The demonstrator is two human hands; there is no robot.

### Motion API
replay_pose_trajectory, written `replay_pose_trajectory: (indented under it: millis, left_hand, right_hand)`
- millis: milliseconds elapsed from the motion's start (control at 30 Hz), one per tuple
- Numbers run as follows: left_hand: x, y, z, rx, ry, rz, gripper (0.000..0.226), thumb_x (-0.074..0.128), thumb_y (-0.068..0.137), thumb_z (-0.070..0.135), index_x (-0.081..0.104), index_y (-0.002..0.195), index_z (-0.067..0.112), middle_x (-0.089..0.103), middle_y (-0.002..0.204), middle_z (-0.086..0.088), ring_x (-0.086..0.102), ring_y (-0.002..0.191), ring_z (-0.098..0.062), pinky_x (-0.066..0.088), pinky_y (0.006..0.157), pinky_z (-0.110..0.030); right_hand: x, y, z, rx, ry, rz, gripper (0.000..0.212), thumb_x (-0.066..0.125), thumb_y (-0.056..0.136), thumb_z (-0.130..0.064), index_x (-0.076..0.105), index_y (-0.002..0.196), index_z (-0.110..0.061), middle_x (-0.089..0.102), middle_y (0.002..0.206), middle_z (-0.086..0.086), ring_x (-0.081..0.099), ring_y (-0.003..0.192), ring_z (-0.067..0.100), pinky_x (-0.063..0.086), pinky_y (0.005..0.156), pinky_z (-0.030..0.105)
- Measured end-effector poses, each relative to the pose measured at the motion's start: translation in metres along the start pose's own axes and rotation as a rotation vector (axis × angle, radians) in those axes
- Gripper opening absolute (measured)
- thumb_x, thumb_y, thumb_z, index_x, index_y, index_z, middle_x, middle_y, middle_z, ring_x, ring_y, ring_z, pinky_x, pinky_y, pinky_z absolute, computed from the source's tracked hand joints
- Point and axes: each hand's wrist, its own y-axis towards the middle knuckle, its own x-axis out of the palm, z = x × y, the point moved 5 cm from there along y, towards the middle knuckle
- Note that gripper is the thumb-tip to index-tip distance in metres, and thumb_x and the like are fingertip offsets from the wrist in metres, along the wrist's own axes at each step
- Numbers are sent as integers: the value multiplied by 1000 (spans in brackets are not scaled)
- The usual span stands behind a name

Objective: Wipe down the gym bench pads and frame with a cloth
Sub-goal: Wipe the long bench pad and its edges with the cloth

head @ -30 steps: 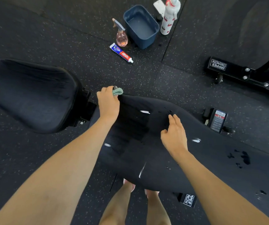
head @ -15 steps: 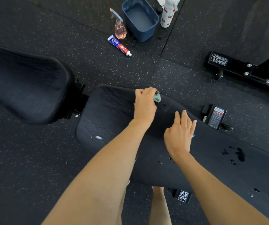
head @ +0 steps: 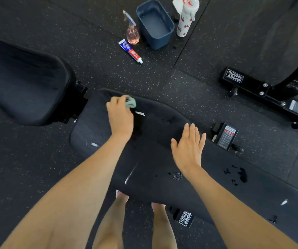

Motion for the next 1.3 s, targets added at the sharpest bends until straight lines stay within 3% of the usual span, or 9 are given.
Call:
replay_pose_trajectory:
  millis: [267,467,533,600,733,933,1067,1167,1300]
  left_hand:
    - [49,-61,29,125,2,-114,47,51,84,-10,58,127,8,59,110,-10,45,100,-28,39,80,-31]
    - [72,-97,60,337,-104,-452,44,49,86,-8,60,125,8,59,109,-8,47,102,-24,45,85,-39]
    - [59,-92,60,336,-139,-413,43,51,86,-6,60,125,9,58,110,-8,47,104,-23,43,87,-37]
    - [36,-75,47,253,-138,-212,42,52,82,-7,61,121,9,57,109,-10,47,104,-26,43,87,-38]
    - [6,-41,-6,-109,61,26,38,48,89,-3,57,125,8,50,121,-12,43,110,-30,45,82,-37]
    - [38,-73,19,47,69,-111,47,49,82,-11,59,123,8,55,114,-10,41,105,-30,46,78,-39]
    - [60,-100,38,224,60,-329,47,51,82,-9,60,123,13,53,111,-4,40,104,-24,49,74,-41]
    - [62,-116,40,330,-40,-497,47,49,85,-9,61,124,13,56,113,-2,43,103,-19,47,83,-38]
    - [11,-96,-5,93,-121,-167,42,53,85,-5,62,122,13,55,111,-5,46,105,-21,43,86,-33]
  right_hand:
    - [12,-1,8,-25,31,-28,83,43,99,-46,-4,152,-5,0,161,13,-6,149,24,-8,118,44]
    - [13,-9,25,-41,10,-40,90,48,95,-49,-6,152,-5,-4,161,12,-8,149,24,-9,118,43]
    - [14,-11,28,-48,11,-54,91,48,95,-51,-6,152,-6,-6,161,12,-9,149,23,-11,117,42]
    - [15,-13,30,-59,-3,-67,92,47,95,-53,-8,152,-6,-7,161,13,-10,149,24,-12,117,42]
    - [19,-15,32,-50,30,-92,95,50,94,-53,-9,152,-7,-9,160,15,-12,148,25,-13,116,42]
    - [23,-24,27,-123,-38,-68,90,46,96,-50,-9,152,-6,-12,160,12,-12,148,25,-9,118,44]
    - [22,-33,20,-198,-77,-66,86,46,97,-47,-7,152,-6,-13,161,11,-12,148,24,-8,118,44]
    - [21,-37,15,-235,-76,-53,85,48,97,-44,-4,153,-7,-10,161,11,-10,149,24,-7,119,44]
    - [26,-42,7,-280,-123,-81,84,43,99,-46,-7,152,-6,-12,161,11,-12,148,24,-7,118,43]
